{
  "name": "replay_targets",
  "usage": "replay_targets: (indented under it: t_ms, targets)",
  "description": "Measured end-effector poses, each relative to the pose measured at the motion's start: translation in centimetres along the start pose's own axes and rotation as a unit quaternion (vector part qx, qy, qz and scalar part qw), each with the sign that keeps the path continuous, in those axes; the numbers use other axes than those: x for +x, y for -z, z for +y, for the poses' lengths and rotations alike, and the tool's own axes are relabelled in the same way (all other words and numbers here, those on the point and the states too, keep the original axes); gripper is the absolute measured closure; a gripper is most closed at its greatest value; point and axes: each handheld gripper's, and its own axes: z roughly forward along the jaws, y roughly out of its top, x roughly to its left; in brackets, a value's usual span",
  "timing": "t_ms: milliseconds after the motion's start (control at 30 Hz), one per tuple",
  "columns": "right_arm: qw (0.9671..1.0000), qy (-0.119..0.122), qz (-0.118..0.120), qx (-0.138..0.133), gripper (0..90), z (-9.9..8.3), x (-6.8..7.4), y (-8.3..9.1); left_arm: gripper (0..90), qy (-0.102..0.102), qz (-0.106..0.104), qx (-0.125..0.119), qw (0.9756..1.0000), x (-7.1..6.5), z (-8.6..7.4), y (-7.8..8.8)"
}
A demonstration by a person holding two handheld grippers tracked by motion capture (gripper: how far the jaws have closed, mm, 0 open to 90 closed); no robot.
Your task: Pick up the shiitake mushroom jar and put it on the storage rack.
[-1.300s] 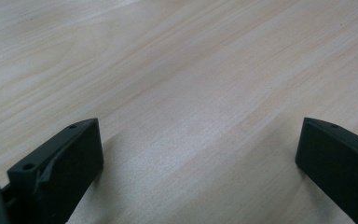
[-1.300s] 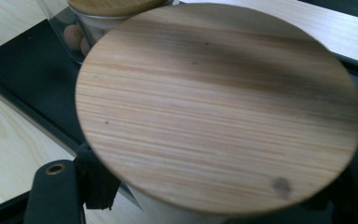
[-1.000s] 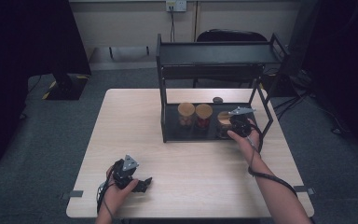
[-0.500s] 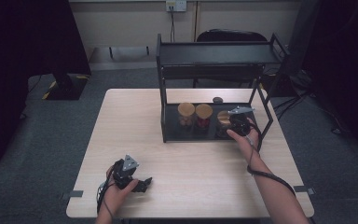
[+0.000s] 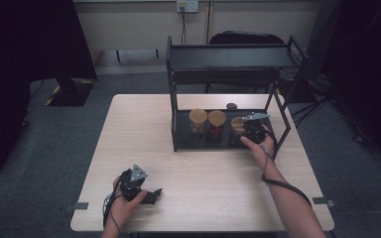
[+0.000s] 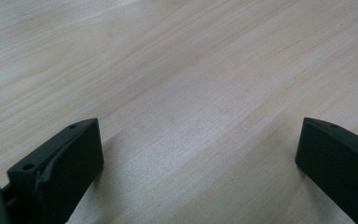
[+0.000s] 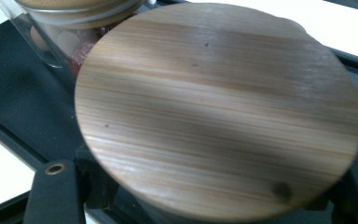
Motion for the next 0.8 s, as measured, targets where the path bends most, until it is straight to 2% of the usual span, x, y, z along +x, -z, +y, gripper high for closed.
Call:
replay_targets:
  t_ms: [800]
  targets:
    - [0.9999, 0.004, -0.013, 0.005, 25.4, 0.53, -0.26, -0.83, 0.3, 0.000, -0.001, 0.000, 1.0000, 0.01, 0.00, 0.00]
